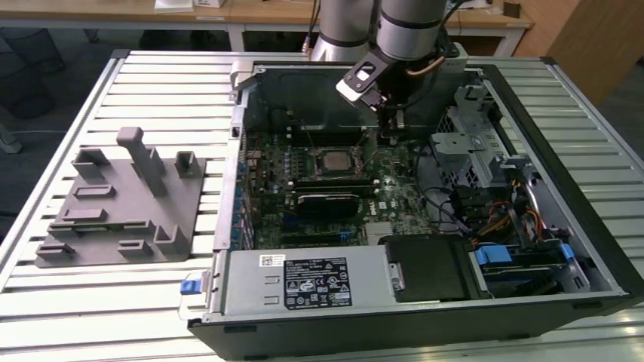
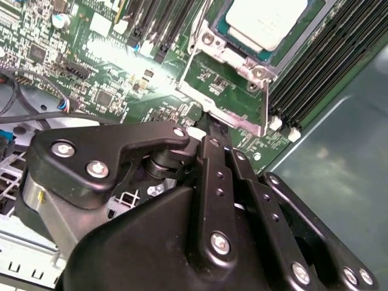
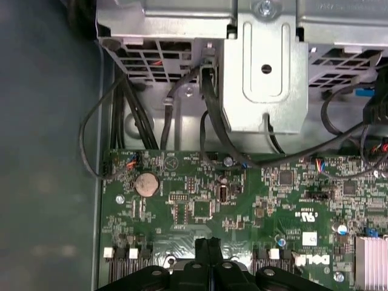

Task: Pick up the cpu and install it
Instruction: 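Close the cpu cover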

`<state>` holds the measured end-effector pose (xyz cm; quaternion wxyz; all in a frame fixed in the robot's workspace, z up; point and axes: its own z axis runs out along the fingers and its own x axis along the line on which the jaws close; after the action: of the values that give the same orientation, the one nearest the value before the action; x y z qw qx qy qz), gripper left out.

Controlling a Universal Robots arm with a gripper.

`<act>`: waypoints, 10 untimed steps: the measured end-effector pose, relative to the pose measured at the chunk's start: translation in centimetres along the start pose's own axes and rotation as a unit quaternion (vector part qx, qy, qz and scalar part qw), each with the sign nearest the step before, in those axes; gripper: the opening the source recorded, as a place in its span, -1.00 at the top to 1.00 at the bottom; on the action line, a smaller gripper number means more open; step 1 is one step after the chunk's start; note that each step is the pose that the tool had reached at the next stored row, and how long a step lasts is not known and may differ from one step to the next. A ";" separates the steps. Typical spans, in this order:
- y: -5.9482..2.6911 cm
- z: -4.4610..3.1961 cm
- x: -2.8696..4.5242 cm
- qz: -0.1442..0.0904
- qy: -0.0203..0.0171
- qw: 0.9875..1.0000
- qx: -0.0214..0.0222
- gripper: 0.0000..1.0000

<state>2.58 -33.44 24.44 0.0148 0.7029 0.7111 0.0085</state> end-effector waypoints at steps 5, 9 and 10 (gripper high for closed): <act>-0.87 -0.03 0.01 0.000 0.000 1.000 0.000 0.79; -1.62 -0.05 0.02 0.000 0.000 1.000 0.000 0.79; -1.80 -0.06 0.02 0.000 0.000 1.000 0.000 0.79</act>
<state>0.78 -33.44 24.44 0.0148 0.7029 0.7111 0.0085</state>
